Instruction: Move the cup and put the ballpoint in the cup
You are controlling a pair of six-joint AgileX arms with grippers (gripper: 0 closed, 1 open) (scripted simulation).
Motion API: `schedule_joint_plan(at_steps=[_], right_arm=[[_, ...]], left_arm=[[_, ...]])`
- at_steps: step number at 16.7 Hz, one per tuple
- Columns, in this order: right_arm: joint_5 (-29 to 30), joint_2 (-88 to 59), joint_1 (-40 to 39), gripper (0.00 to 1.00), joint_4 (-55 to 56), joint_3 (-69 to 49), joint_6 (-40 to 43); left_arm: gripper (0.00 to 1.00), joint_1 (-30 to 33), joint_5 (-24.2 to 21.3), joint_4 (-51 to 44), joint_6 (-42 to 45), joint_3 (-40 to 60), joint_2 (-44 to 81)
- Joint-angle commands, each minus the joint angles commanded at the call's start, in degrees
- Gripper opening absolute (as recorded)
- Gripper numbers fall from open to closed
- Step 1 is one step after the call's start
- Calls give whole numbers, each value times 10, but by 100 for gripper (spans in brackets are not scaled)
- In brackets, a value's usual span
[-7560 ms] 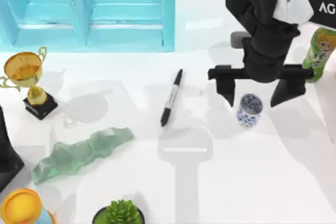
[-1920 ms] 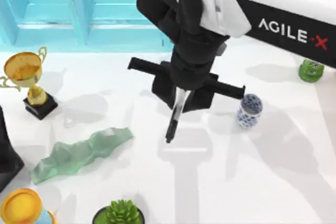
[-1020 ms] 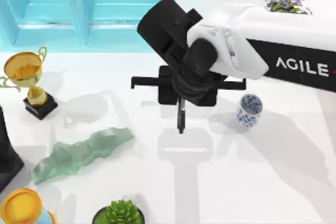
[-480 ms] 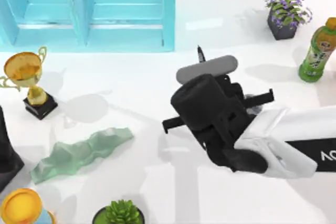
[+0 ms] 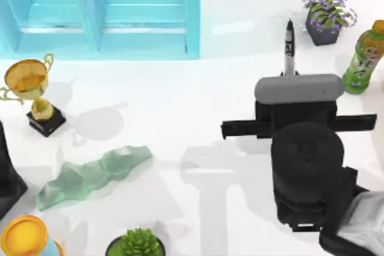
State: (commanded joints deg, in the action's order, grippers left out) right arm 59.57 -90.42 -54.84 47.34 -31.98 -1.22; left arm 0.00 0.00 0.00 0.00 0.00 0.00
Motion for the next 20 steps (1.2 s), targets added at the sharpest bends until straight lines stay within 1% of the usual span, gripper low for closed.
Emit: schedule_joint_plan(at_steps=[2, 4, 10, 13, 17, 20], right_arm=[[25, 32, -7, 0, 60, 20, 18], [40, 54, -11, 0, 95, 30, 28], [44, 60, -9, 0, 106, 31, 30], [25, 41, 5, 0, 118, 25, 30], [-21, -10, 55, 0, 150, 9, 26], [-32, -21, 66, 0, 157, 4, 25]], left_arm=[[100, 0, 0, 0, 0, 0, 0], [100, 0, 0, 0, 0, 0, 0], [100, 0, 0, 0, 0, 0, 0], [100, 0, 0, 0, 0, 0, 0], [100, 0, 0, 0, 0, 0, 0], [100, 0, 0, 0, 0, 0, 0]])
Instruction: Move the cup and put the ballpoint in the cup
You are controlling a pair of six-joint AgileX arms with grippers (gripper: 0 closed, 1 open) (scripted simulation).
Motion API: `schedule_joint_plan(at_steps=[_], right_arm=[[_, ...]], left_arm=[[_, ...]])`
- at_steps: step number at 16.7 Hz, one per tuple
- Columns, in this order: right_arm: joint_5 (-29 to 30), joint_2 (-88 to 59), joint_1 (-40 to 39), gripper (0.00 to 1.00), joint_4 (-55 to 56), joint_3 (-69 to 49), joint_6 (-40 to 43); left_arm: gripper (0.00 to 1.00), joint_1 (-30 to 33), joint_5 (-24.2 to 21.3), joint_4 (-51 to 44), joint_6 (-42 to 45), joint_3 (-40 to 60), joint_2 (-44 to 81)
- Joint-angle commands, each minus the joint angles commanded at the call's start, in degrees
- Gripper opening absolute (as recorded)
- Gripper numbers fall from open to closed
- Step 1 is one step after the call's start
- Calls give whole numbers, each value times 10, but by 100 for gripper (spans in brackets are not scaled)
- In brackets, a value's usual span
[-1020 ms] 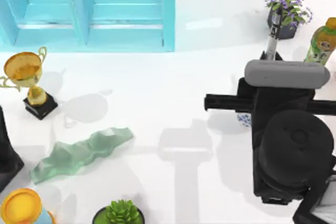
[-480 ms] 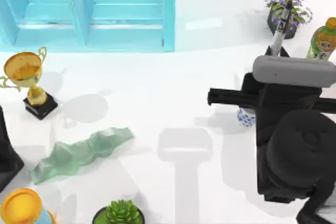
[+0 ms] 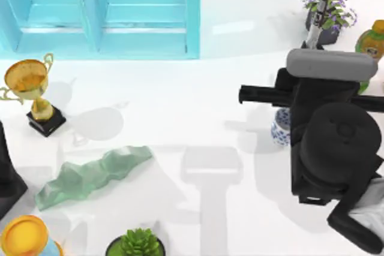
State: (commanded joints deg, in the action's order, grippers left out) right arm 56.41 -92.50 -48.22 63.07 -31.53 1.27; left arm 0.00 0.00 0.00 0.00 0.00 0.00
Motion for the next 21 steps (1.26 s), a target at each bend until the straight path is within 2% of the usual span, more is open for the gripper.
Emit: schedule_joint_plan(at_steps=[2, 15, 21], right_arm=[[0, 0, 0, 0, 0, 0, 0], [0, 0, 0, 98, 0, 0, 0], [0, 0, 0, 100, 0, 0, 0]], left_arm=[[100, 0, 0, 0, 0, 0, 0], [100, 0, 0, 0, 0, 0, 0], [100, 0, 0, 0, 0, 0, 0]])
